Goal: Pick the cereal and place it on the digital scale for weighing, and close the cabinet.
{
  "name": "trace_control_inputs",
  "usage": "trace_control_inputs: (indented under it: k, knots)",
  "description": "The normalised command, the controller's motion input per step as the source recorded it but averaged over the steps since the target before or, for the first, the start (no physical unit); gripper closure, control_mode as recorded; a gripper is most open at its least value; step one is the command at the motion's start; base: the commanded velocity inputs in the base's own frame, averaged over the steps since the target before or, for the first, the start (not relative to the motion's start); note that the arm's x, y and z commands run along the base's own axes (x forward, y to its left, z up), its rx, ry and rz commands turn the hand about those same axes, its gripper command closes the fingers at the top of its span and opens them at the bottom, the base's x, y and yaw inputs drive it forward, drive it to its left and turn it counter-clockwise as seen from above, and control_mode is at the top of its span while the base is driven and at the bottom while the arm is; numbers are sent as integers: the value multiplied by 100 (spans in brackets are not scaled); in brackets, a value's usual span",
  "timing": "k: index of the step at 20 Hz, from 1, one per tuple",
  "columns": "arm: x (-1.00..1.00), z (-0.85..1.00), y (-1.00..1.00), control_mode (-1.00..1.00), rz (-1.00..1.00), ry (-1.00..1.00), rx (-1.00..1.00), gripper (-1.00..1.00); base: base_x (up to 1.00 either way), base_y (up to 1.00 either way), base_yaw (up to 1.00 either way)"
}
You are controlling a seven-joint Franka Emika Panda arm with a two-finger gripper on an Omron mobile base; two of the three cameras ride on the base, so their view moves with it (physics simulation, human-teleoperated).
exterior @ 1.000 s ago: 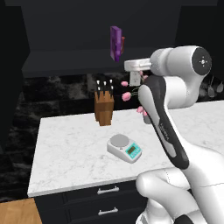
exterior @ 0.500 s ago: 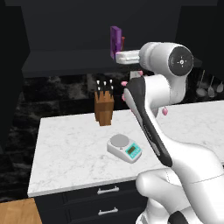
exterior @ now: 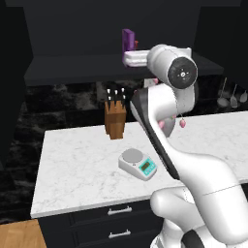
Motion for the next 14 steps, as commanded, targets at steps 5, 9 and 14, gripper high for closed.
trace_control_inputs:
  k: [5, 9, 14]
  knots:
    - [12, 2, -32, -100, 0, 6, 6, -100, 0, 0, 0]
    - [35, -1, -31, -100, 0, 4, 5, -100, 0, 0, 0]
    - [44, -13, -11, -100, 1, 0, 0, -100, 0, 0, 0]
